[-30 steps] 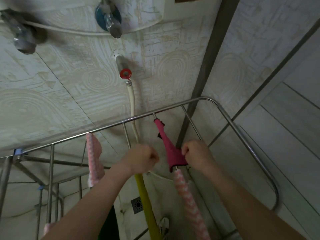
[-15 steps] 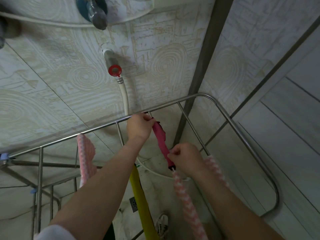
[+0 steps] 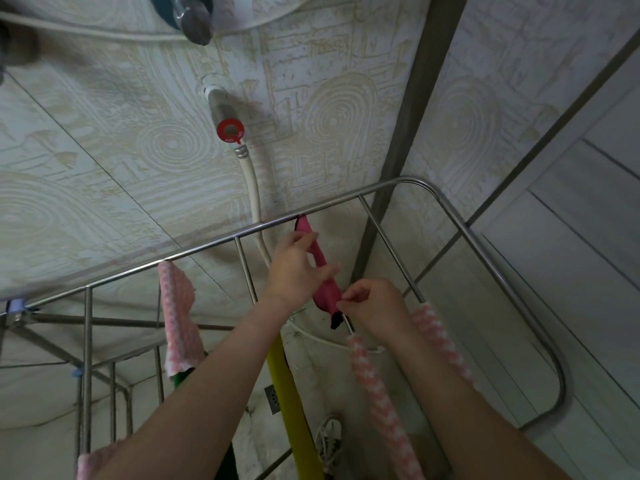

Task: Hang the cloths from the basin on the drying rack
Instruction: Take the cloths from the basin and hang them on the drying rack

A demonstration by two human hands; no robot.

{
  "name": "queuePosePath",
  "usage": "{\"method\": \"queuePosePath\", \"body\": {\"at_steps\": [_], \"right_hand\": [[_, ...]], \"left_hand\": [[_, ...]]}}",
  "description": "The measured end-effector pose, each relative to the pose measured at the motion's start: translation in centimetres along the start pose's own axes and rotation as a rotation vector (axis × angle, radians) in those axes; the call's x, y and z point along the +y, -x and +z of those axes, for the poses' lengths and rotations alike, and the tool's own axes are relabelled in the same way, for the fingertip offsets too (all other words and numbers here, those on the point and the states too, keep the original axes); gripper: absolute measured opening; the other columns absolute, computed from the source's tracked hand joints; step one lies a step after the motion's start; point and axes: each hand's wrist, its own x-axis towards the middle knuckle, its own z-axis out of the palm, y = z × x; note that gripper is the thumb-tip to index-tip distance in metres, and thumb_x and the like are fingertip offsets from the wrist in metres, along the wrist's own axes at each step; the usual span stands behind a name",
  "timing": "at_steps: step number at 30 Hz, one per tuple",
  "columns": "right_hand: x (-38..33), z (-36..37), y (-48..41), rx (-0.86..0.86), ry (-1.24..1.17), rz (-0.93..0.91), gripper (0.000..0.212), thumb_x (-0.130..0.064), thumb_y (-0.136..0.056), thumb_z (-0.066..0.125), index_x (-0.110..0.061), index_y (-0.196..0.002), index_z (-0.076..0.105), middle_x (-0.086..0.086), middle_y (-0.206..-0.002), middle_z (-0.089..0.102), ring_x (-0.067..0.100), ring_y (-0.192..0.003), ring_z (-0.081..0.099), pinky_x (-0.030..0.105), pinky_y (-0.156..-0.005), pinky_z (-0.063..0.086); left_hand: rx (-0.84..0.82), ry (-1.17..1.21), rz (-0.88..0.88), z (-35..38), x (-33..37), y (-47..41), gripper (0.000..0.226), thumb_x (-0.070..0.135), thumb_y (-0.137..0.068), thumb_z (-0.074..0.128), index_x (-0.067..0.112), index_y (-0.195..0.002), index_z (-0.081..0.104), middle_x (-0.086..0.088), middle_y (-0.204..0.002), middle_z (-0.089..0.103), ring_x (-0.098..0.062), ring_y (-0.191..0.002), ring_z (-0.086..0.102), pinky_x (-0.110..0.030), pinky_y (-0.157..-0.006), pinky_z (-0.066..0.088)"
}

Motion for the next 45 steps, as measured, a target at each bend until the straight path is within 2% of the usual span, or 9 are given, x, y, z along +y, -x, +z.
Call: {"method": "queuePosePath", "body": {"at_steps": [3,11,15,19,21,28,35,39,45], "right_hand": [[-0.1,0.0,0.3,-0.026,-0.012,0.001,0.029,-0.009,-0.075,0.077,-0.028,-0.062,0.059,-0.013,-0.064,0.060,-0.001,-0.060,0.055,0.014,-0.056,0.039],[0.1,-1.3,3.4,-0.064,0.264,-0.060,0.017,-0.033,-0.082,0.069,-0.022,-0.088,0.057,-0.009,-0.077,0.058,0.009,-0.069,0.056,0.024,-0.059,0.043],[1.0,-4.6,6.5,-0.314,0.388,0.049,0.027,-0.044,-0.087,0.062,-0.021,-0.100,0.062,-0.010,-0.089,0.060,0.009,-0.087,0.060,0.028,-0.080,0.048],[1.7,-5.7,9.2,-0.391,0.425,0.067,0.010,-0.037,-0.088,0.064,-0.028,-0.086,0.059,-0.014,-0.082,0.059,0.004,-0.080,0.057,0.024,-0.073,0.046],[2.5,-5.1,10.0,-0.368,0.479,0.055,0.013,-0.039,-0.086,0.064,-0.029,-0.084,0.056,-0.010,-0.084,0.062,0.007,-0.079,0.059,0.026,-0.072,0.047],[5.3,-4.4,14.0,-0.368,0.643,0.106,0.035,-0.043,-0.079,0.069,-0.025,-0.105,0.054,-0.003,-0.099,0.060,0.014,-0.083,0.055,0.027,-0.070,0.044],[7.3,-4.1,16.5,-0.244,0.490,0.049,0.019,-0.038,-0.085,0.065,-0.022,-0.090,0.071,0.000,-0.085,0.071,0.016,-0.078,0.065,0.029,-0.073,0.049],[8.4,-3.6,18.4,-0.177,0.469,0.015,0.021,-0.036,-0.094,0.054,-0.024,-0.098,0.072,0.001,-0.082,0.070,0.016,-0.074,0.064,0.034,-0.073,0.053],[9.6,-2.0,19.1,-0.036,0.573,-0.090,0.035,-0.032,-0.098,0.043,-0.013,-0.097,0.072,0.013,-0.091,0.070,0.031,-0.088,0.062,0.039,-0.081,0.049]], "left_hand": [[-0.087,-0.069,0.011,0.8,-0.5,1.2,0.089,0.046,-0.074,0.075,0.015,-0.146,0.032,-0.006,-0.154,0.026,-0.028,-0.139,0.026,-0.038,-0.114,0.026],[-0.193,-0.155,-0.014,0.6,-0.8,0.3,0.102,0.053,-0.074,0.072,0.018,-0.151,0.015,-0.005,-0.160,0.005,-0.031,-0.145,0.007,-0.040,-0.116,0.013],[-0.101,-0.178,0.070,0.2,0.1,2.8,0.085,0.047,-0.077,0.072,0.019,-0.146,0.032,-0.006,-0.155,0.023,-0.028,-0.141,0.019,-0.037,-0.114,0.020],[-0.083,-0.063,0.254,0.7,2.2,8.9,0.037,0.030,-0.077,0.075,0.021,-0.111,0.066,-0.001,-0.123,0.054,-0.020,-0.114,0.051,-0.034,-0.098,0.045],[-0.113,-0.091,0.310,1.5,2.9,11.8,0.029,0.029,-0.076,0.075,0.020,-0.102,0.070,0.000,-0.118,0.057,-0.020,-0.109,0.053,-0.025,-0.094,0.042],[-0.215,-0.197,0.266,3.9,4.0,17.3,0.066,0.047,-0.077,0.070,0.021,-0.133,0.048,0.002,-0.154,0.026,-0.017,-0.140,0.027,-0.030,-0.106,0.037],[-0.310,-0.343,0.233,4.8,4.8,18.8,0.112,0.070,-0.071,0.059,0.005,-0.150,0.013,-0.009,-0.160,-0.003,-0.017,-0.147,-0.006,-0.031,-0.120,0.012],[-0.350,-0.421,0.204,4.9,5.4,19.1,0.113,0.071,-0.070,0.059,0.006,-0.149,0.011,-0.011,-0.160,-0.008,-0.020,-0.147,-0.010,-0.039,-0.119,0.017],[-0.354,-0.466,0.209,5.4,4.7,18.6,0.109,0.067,-0.074,0.061,0.006,-0.149,0.010,-0.013,-0.160,-0.005,-0.023,-0.147,-0.011,-0.043,-0.119,0.015]]}}
